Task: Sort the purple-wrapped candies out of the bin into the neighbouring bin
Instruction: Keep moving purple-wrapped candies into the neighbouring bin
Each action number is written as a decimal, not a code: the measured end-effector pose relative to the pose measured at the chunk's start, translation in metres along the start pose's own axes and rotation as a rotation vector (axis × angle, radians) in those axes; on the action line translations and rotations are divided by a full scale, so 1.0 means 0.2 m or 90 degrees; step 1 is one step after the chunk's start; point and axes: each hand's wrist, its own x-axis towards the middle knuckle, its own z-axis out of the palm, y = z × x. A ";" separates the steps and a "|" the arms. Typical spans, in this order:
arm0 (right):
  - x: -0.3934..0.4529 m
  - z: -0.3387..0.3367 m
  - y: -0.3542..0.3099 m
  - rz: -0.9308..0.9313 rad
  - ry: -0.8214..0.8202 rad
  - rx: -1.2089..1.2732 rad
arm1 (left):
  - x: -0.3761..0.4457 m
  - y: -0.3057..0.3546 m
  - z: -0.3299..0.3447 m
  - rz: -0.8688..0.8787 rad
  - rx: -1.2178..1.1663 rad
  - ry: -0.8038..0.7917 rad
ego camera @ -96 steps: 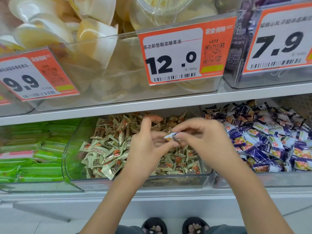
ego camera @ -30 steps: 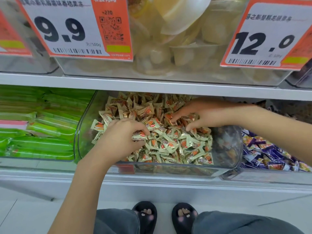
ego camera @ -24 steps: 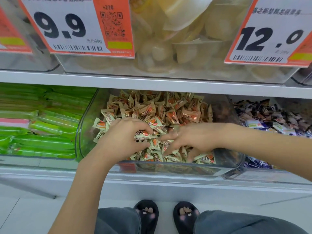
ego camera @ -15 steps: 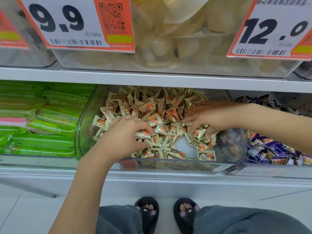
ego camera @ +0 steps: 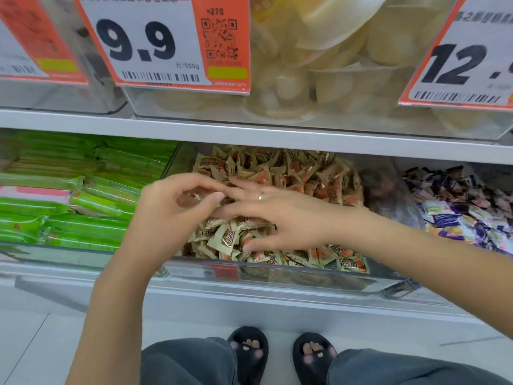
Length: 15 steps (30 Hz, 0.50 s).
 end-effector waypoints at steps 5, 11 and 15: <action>0.09 0.09 0.05 -0.010 -0.052 -0.132 | -0.09 -0.02 -0.05 -0.047 -0.050 0.043; -0.19 -0.03 0.23 0.086 -0.189 -0.195 | -0.17 -0.09 -0.08 -0.056 0.041 0.053; -0.34 -0.13 0.23 0.206 -0.269 -0.026 | -0.26 -0.15 -0.09 -0.109 0.109 0.003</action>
